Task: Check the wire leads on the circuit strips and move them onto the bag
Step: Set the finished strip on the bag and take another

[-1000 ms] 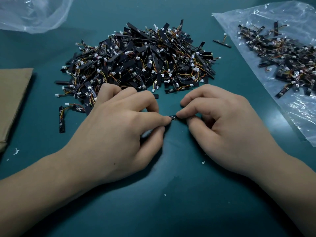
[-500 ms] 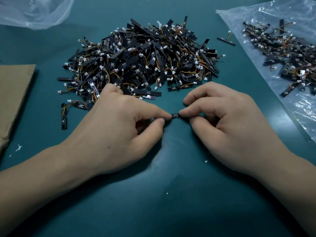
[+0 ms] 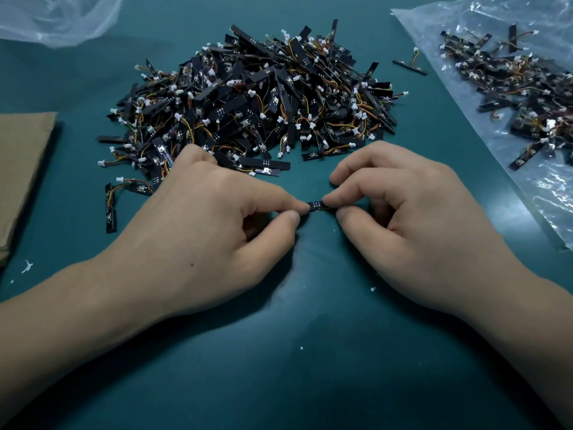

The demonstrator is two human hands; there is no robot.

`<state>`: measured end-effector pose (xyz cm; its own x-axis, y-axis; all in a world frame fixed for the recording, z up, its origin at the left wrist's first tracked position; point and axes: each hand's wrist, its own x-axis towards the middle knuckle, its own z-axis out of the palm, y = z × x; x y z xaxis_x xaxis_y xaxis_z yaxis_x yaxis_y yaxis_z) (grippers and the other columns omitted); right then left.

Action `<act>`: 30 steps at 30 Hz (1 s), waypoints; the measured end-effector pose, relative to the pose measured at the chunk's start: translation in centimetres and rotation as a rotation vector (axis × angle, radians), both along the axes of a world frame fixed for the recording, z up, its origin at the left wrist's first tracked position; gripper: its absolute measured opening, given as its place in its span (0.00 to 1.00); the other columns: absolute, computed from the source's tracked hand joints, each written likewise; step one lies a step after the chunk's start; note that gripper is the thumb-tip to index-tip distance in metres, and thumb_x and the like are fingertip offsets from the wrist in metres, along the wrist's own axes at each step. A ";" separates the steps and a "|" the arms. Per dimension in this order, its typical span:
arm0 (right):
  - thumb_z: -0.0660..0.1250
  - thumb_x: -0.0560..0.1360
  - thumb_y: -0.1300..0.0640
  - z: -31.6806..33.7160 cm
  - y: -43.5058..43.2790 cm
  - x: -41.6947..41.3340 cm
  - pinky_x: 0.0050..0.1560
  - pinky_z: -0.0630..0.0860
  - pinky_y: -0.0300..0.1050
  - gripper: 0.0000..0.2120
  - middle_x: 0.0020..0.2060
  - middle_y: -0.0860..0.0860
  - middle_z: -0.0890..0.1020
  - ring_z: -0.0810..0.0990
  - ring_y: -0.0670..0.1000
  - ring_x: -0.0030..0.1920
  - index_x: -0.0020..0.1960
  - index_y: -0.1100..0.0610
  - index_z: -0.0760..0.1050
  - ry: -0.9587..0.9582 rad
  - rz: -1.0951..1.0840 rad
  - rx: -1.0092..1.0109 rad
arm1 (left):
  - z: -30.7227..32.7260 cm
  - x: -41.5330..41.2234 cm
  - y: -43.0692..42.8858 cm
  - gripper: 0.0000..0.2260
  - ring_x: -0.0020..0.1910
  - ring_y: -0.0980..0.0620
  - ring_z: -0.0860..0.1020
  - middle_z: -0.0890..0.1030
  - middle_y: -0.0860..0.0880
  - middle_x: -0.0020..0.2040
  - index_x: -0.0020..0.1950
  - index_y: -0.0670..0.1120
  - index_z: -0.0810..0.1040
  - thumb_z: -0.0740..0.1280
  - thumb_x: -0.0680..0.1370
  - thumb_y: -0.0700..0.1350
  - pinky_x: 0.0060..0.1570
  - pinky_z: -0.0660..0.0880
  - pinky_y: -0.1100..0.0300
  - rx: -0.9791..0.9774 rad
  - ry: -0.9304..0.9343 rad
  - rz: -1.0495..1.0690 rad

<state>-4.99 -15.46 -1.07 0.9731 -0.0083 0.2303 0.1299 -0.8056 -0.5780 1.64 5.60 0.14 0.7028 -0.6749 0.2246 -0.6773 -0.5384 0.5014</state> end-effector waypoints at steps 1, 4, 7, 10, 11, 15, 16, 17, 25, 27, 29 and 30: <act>0.66 0.75 0.52 0.0 0.0 0.0 0.39 0.75 0.47 0.06 0.53 0.37 0.79 0.73 0.40 0.34 0.45 0.44 0.82 0.003 0.001 -0.011 | 0.0 -0.1 0.0 0.12 0.30 0.53 0.74 0.77 0.57 0.27 0.52 0.62 0.84 0.61 0.78 0.56 0.51 0.65 0.51 0.004 -0.009 0.003; 0.67 0.75 0.51 0.1 0.1 -0.1 0.39 0.76 0.48 0.05 0.53 0.37 0.79 0.72 0.38 0.34 0.45 0.45 0.82 -0.003 0.003 -0.018 | 0.0 -0.1 -0.1 0.10 0.29 0.58 0.71 0.73 0.59 0.26 0.52 0.60 0.84 0.63 0.78 0.55 0.48 0.65 0.52 0.030 -0.063 -0.006; 0.68 0.74 0.50 0.2 0.0 0.0 0.40 0.75 0.47 0.05 0.52 0.37 0.79 0.72 0.36 0.34 0.44 0.45 0.82 0.001 0.006 0.002 | 0.1 0.0 -0.1 0.12 0.29 0.51 0.73 0.77 0.58 0.28 0.52 0.61 0.85 0.61 0.78 0.56 0.49 0.66 0.50 0.047 -0.081 -0.009; 0.67 0.75 0.48 0.2 0.1 -0.1 0.40 0.76 0.47 0.04 0.53 0.37 0.79 0.70 0.35 0.34 0.45 0.44 0.81 0.008 0.005 -0.035 | 0.0 -0.1 0.0 0.11 0.29 0.53 0.73 0.75 0.59 0.27 0.53 0.61 0.84 0.62 0.78 0.54 0.50 0.67 0.48 0.023 -0.070 -0.006; 0.67 0.76 0.48 0.2 0.1 0.0 0.41 0.76 0.48 0.04 0.53 0.37 0.79 0.70 0.35 0.34 0.45 0.45 0.81 0.002 0.006 -0.041 | 0.0 -0.2 0.0 0.10 0.29 0.54 0.73 0.74 0.59 0.27 0.52 0.61 0.84 0.63 0.78 0.54 0.50 0.67 0.48 0.023 -0.077 -0.010; 0.65 0.77 0.48 0.2 0.3 0.1 0.40 0.76 0.49 0.05 0.54 0.38 0.78 0.71 0.40 0.33 0.46 0.45 0.79 -0.006 0.008 -0.099 | -0.2 -0.1 -0.2 0.08 0.29 0.58 0.72 0.71 0.59 0.26 0.51 0.58 0.82 0.64 0.77 0.53 0.49 0.65 0.49 0.017 -0.125 -0.017; 0.64 0.78 0.48 0.2 0.4 0.0 0.39 0.76 0.50 0.05 0.54 0.38 0.78 0.71 0.42 0.33 0.46 0.45 0.78 -0.009 0.006 -0.126 | -0.4 -0.2 -0.3 0.07 0.30 0.59 0.71 0.71 0.59 0.27 0.51 0.57 0.81 0.64 0.77 0.53 0.49 0.64 0.50 0.014 -0.133 -0.018; 0.64 0.78 0.49 0.2 0.5 0.0 0.39 0.76 0.51 0.05 0.54 0.38 0.78 0.71 0.43 0.35 0.46 0.45 0.77 -0.015 0.007 -0.139 | -0.5 -0.3 -0.3 0.06 0.30 0.60 0.71 0.70 0.59 0.27 0.51 0.57 0.80 0.65 0.77 0.53 0.49 0.63 0.51 0.009 -0.143 -0.017; 0.64 0.78 0.51 0.6 0.4 -0.2 0.43 0.75 0.50 0.02 0.46 0.38 0.78 0.76 0.43 0.44 0.47 0.45 0.75 -0.012 0.118 -0.025 | -0.6 -0.1 -0.1 0.04 0.31 0.59 0.68 0.72 0.57 0.29 0.46 0.55 0.81 0.68 0.78 0.53 0.47 0.65 0.47 -0.032 -0.190 -0.049; 0.66 0.77 0.48 0.6 0.2 -0.3 0.41 0.70 0.43 0.03 0.41 0.33 0.75 0.75 0.38 0.41 0.49 0.45 0.76 -0.015 0.125 -0.020 | -0.6 0.1 0.0 0.04 0.31 0.59 0.70 0.74 0.56 0.28 0.45 0.55 0.81 0.68 0.78 0.53 0.49 0.65 0.47 -0.059 -0.147 -0.030; 0.68 0.77 0.48 0.6 0.1 -0.2 0.40 0.69 0.44 0.03 0.39 0.33 0.74 0.73 0.38 0.40 0.49 0.46 0.77 -0.015 0.142 -0.016 | -0.5 0.1 0.1 0.05 0.31 0.58 0.71 0.73 0.54 0.27 0.44 0.55 0.81 0.68 0.78 0.52 0.50 0.66 0.47 -0.076 -0.109 -0.017; 0.68 0.78 0.49 0.6 0.1 -0.2 0.40 0.71 0.46 0.02 0.40 0.35 0.75 0.74 0.39 0.40 0.48 0.46 0.77 -0.014 0.153 -0.015 | -0.5 0.1 0.1 0.05 0.31 0.58 0.71 0.73 0.54 0.27 0.44 0.55 0.81 0.68 0.77 0.52 0.51 0.66 0.47 -0.076 -0.101 -0.014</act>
<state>-5.16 -15.38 -0.46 0.9595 0.1430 0.2427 0.2595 -0.7843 -0.5635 1.74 5.68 -0.35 0.6644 -0.6633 0.3444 -0.7338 -0.4915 0.4691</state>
